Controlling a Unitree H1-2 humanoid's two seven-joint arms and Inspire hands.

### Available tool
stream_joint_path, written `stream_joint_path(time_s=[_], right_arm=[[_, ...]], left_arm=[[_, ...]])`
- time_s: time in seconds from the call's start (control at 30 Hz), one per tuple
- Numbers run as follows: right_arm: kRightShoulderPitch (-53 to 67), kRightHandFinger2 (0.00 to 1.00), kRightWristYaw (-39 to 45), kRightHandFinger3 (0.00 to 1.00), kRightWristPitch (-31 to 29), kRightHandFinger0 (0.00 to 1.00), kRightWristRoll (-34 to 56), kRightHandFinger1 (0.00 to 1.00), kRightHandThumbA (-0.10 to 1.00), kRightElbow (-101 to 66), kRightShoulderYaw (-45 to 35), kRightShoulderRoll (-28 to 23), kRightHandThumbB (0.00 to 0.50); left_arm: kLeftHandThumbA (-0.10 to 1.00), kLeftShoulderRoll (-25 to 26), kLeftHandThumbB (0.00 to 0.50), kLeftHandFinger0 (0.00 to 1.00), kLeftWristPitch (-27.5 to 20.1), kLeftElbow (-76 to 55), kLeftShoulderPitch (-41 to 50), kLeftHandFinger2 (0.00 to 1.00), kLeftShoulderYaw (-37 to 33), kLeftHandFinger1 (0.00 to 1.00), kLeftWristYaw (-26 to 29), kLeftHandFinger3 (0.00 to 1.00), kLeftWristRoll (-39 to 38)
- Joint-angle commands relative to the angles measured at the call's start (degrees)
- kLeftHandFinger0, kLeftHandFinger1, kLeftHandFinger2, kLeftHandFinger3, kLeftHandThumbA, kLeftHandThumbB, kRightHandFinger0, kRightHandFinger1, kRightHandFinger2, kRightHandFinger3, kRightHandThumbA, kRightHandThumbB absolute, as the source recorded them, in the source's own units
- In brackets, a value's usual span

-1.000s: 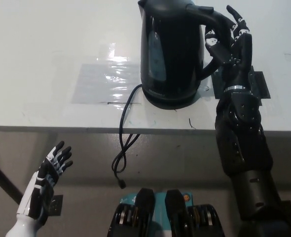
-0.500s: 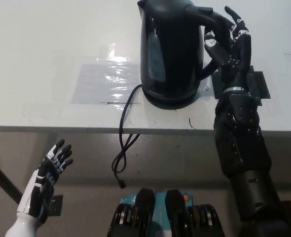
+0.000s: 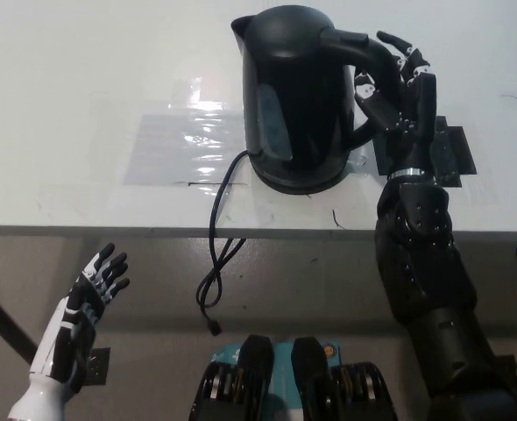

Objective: A kettle and its base are kept separately on the desk infront of the robot and the robot uses its right hand to lift the kettle by its handle and places it on its base to align it correctly.

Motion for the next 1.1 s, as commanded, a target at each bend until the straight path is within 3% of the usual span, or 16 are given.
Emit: stream_joint_path(time_s=[0.0, 0.1, 0.17, 0.2, 0.23, 0.27, 0.3, 0.33, 0.43, 0.53, 1.07], right_arm=[[-0.6, 0.54, 2.5, 0.68, -5.2, 0.0, 0.6, 0.16, -0.1, -0.8, 0.6, -0.1, 0.096], [1.0, 0.61, 3.4, 0.71, -5.4, 0.0, 0.7, 0.19, -0.1, -1.6, 0.7, -0.6, 0.089], [1.5, 0.59, 3.3, 0.73, -4.8, 0.0, 0.3, 0.18, -0.1, -2.0, 0.8, -0.9, 0.096], [2.1, 0.63, 3.3, 0.81, -4.4, 0.02, 0.1, 0.21, -0.06, -2.7, 0.8, -1.2, 0.127], [2.3, 0.59, 3.5, 0.8, -4.4, 0.0, 0.2, 0.18, 0.0, -2.9, 0.8, -1.3, 0.13], [2.8, 0.8, 4.1, 0.98, -4.0, 0.16, 0.4, 0.36, 0.13, -3.5, 0.9, -1.5, 0.197], [3.2, 1.0, 5.2, 1.0, -3.1, 0.47, 0.6, 0.69, 0.35, -4.3, 1.2, -1.8, 0.277], [4.8, 1.0, 11.8, 1.0, 0.1, 1.0, 3.6, 1.0, 0.65, -7.0, 2.6, -3.3, 0.42], [6.0, 1.0, 19.7, 1.0, 2.0, 1.0, 7.7, 1.0, 0.71, -8.4, 3.9, -5.4, 0.498], [5.5, 1.0, 23.9, 1.0, 2.7, 1.0, 9.7, 1.0, 0.72, -7.6, 4.3, -7.2, 0.5], [4.8, 1.0, 27.7, 1.0, 3.9, 1.0, 11.3, 1.0, 0.74, -10.1, 4.3, -9.2, 0.5]], left_arm=[[1.0, 1.0, 0.101, 1.0, -1.3, -1.4, -0.8, 1.0, 0.2, 1.0, -1.2, 1.0, -1.0], [1.0, 1.1, 0.075, 1.0, -1.4, -1.3, -0.9, 1.0, 0.2, 1.0, -1.2, 1.0, -0.9], [1.0, 1.3, 0.081, 1.0, -1.5, -1.1, -1.1, 1.0, 0.2, 1.0, -1.2, 1.0, -0.9], [1.0, 1.3, 0.089, 1.0, -1.3, -1.2, -1.1, 1.0, 0.2, 1.0, -1.2, 1.0, -0.8], [1.0, 1.3, 0.09, 1.0, -1.3, -1.2, -1.1, 1.0, 0.2, 1.0, -1.2, 1.0, -0.8], [1.0, 1.3, 0.096, 1.0, -1.2, -1.2, -1.2, 1.0, 0.2, 1.0, -1.1, 1.0, -0.9], [1.0, 1.2, 0.1, 1.0, -1.1, -1.3, -1.3, 1.0, 0.3, 1.0, -1.0, 1.0, -1.0], [1.0, 1.0, 0.102, 1.0, -0.7, -1.6, -1.3, 1.0, 0.4, 1.0, -0.8, 1.0, -1.1], [1.0, 1.0, 0.106, 1.0, -0.7, -1.5, -1.1, 1.0, 0.3, 1.0, -0.9, 1.0, -1.2], [1.0, 1.0, 0.103, 1.0, -0.7, -1.3, -1.1, 1.0, 0.2, 1.0, -1.0, 1.0, -1.2], [1.0, 1.2, 0.091, 1.0, -1.0, -1.3, -1.4, 1.0, 0.3, 1.0, -1.0, 1.0, -1.0]])
